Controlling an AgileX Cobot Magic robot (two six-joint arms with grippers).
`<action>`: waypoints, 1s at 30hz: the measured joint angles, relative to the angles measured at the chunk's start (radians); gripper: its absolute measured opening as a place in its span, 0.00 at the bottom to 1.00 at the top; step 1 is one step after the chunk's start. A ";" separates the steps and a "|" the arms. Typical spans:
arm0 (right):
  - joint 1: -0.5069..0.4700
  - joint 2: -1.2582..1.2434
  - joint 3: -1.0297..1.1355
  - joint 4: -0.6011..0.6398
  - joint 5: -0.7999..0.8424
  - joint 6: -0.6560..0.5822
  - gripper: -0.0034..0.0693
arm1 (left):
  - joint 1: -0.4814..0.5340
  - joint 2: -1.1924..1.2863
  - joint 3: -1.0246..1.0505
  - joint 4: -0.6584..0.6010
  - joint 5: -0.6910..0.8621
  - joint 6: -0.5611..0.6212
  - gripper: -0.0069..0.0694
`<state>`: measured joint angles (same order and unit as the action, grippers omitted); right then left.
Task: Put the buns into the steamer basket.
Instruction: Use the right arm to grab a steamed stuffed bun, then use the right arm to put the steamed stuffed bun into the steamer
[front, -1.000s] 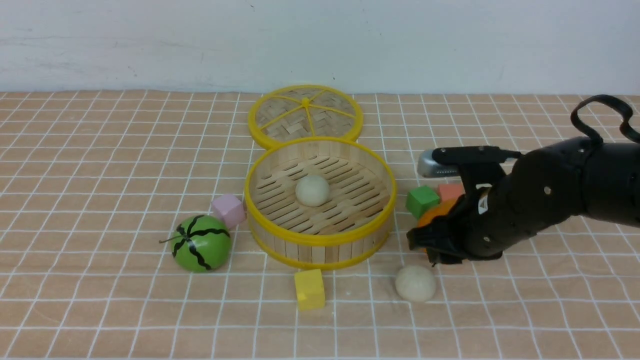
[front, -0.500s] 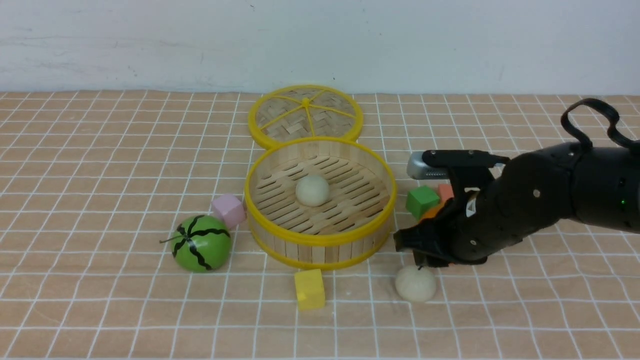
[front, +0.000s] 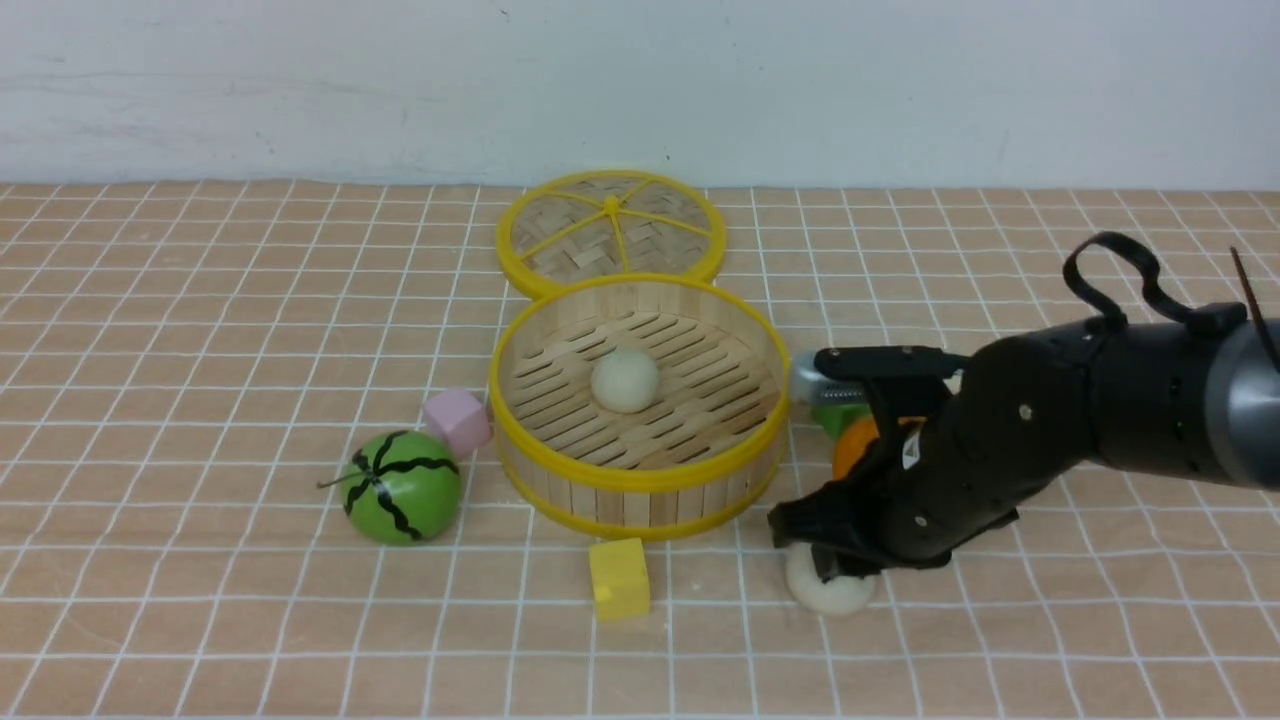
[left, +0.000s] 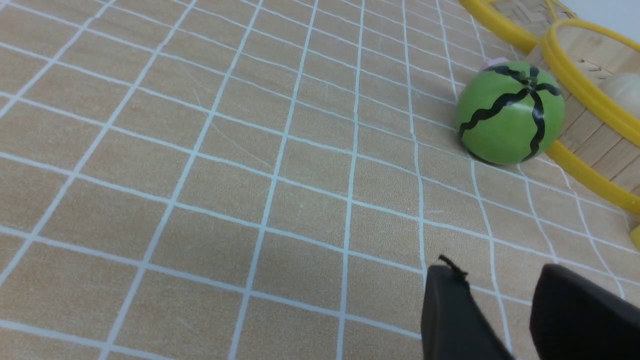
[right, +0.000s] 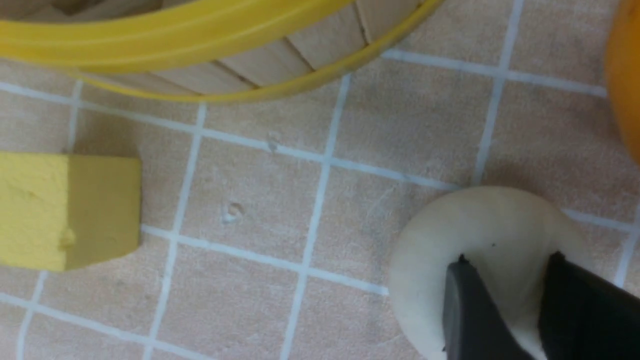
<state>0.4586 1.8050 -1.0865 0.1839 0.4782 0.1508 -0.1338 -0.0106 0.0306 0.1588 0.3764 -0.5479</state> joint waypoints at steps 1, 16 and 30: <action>0.000 0.000 -0.001 0.009 0.004 -0.010 0.29 | 0.000 0.000 0.000 0.000 0.000 0.000 0.40; 0.000 -0.030 -0.251 0.035 0.212 -0.040 0.05 | 0.000 0.000 0.000 0.000 0.000 0.000 0.40; 0.000 0.090 -0.400 0.125 0.036 -0.142 0.05 | 0.000 0.000 0.000 0.000 0.000 0.000 0.40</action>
<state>0.4586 1.8947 -1.4868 0.3090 0.5143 0.0091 -0.1338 -0.0106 0.0306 0.1588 0.3764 -0.5479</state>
